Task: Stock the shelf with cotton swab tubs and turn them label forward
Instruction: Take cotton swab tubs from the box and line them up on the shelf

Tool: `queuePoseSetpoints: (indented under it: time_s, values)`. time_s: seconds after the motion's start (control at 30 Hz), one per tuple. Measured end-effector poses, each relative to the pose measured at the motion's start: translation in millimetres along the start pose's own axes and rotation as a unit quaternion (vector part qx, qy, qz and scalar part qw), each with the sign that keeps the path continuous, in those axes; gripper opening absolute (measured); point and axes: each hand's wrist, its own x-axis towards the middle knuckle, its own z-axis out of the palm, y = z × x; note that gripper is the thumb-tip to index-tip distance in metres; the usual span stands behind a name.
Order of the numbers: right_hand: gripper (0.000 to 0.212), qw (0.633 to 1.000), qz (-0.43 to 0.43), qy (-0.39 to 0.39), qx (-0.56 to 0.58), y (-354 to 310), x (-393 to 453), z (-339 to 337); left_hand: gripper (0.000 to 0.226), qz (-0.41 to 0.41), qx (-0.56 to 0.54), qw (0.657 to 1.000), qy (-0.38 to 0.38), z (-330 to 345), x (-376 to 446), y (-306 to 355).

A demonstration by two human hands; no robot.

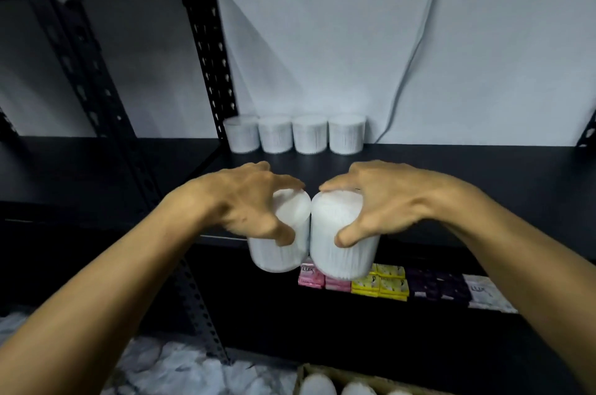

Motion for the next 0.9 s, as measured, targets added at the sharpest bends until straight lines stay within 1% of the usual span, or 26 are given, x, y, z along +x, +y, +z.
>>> queuePoseSetpoints:
  time_s: [0.07, 0.23, 0.4, 0.63, 0.73, 0.8, 0.87, 0.9]
  values:
    - [0.075, 1.0, -0.001, 0.006, -0.006, 0.5, 5.8, -12.0, 0.084, -0.003, -0.004, 1.0, 0.003, -9.1, 5.5, -4.1]
    - [0.089, 0.999, 0.019, 0.019, -0.029, 2.9, 27.2, -25.8, 0.084, -0.024, -0.018, 1.0, 0.001, -18.3, 24.8, -16.4]
    - [0.094, 0.999, 0.047, -0.008, -0.019, 12.1, 57.6, -18.3, 0.083, -0.041, -0.014, 0.999, -0.004, -11.0, 44.7, -21.8]
    - [0.091, 0.998, 0.053, -0.035, 0.009, 25.1, 81.5, -7.8, 0.086, -0.062, -0.026, 0.998, -0.005, -5.5, 59.0, -29.7]
    - [0.095, 0.998, 0.057, -0.032, 0.004, 29.4, 84.2, -2.8, 0.086, -0.064, -0.005, 0.998, -0.007, -4.0, 60.6, -31.2]
    - [0.101, 0.998, 0.056, -0.029, -0.005, 31.4, 81.3, -1.1, 0.092, -0.068, -0.005, 0.998, -0.006, -1.7, 58.4, -32.9]
    - [0.109, 0.999, 0.048, -0.021, -0.011, 32.6, 73.5, -0.3, 0.102, -0.069, -0.015, 0.997, 0.016, 1.9, 51.7, -33.8]
    - [0.111, 0.999, 0.041, -0.005, -0.013, 32.4, 67.3, 0.8, 0.104, -0.066, -0.018, 0.996, 0.05, 5.7, 46.5, -32.7]
